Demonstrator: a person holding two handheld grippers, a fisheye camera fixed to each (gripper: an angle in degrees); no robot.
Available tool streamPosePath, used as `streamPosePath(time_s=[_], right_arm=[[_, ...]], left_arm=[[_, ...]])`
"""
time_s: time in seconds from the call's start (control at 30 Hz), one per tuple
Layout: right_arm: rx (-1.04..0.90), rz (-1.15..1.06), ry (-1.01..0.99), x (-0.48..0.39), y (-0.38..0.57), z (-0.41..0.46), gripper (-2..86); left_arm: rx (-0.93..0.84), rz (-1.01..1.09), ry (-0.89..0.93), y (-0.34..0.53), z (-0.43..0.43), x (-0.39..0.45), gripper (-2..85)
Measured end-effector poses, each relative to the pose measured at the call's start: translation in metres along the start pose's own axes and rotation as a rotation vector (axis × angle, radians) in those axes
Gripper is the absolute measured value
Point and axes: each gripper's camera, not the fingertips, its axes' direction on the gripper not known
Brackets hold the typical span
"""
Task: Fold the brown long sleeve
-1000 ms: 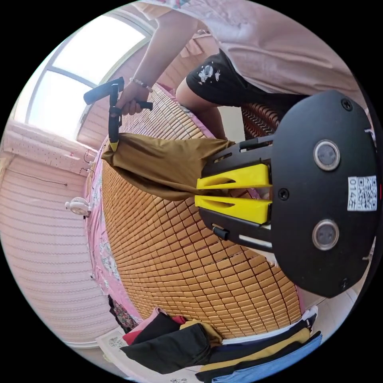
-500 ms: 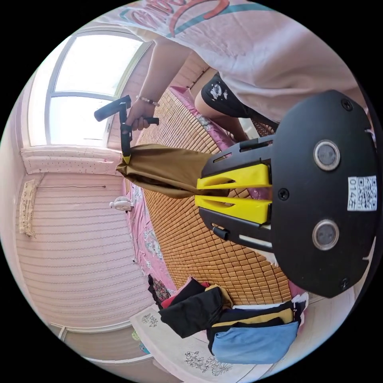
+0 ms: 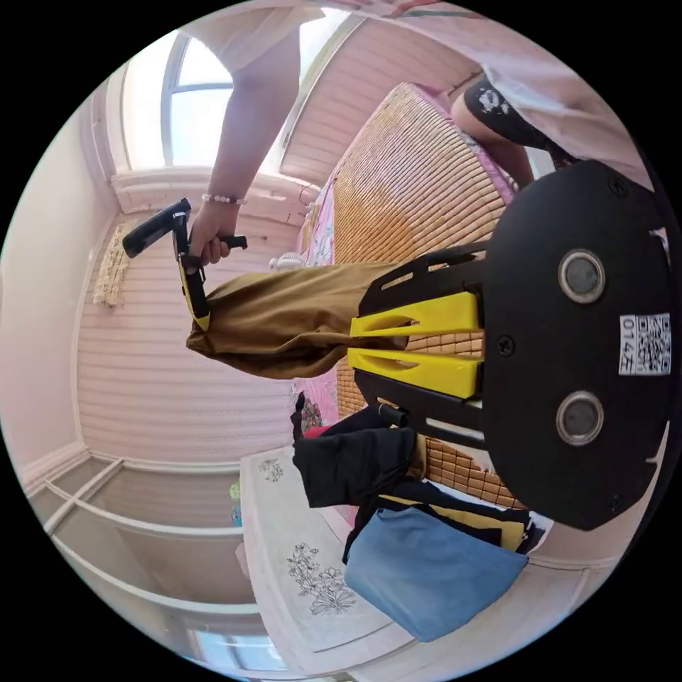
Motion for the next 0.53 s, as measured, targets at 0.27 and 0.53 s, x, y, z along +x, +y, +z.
streamPosePath(time_s=[0.27,0.53], right_arm=[[-0.161,0.216,0.030,0.046,-0.192,0.213,10.4],[-0.235,0.263,-0.148,-0.031,-0.023,0.266,10.0]], left_arm=[[-0.103,-0.326,-0.335,0.003,0.050,-0.133,12.6],[-0.012,-0.361,-0.241,0.103,-0.021,-0.120,9.4]])
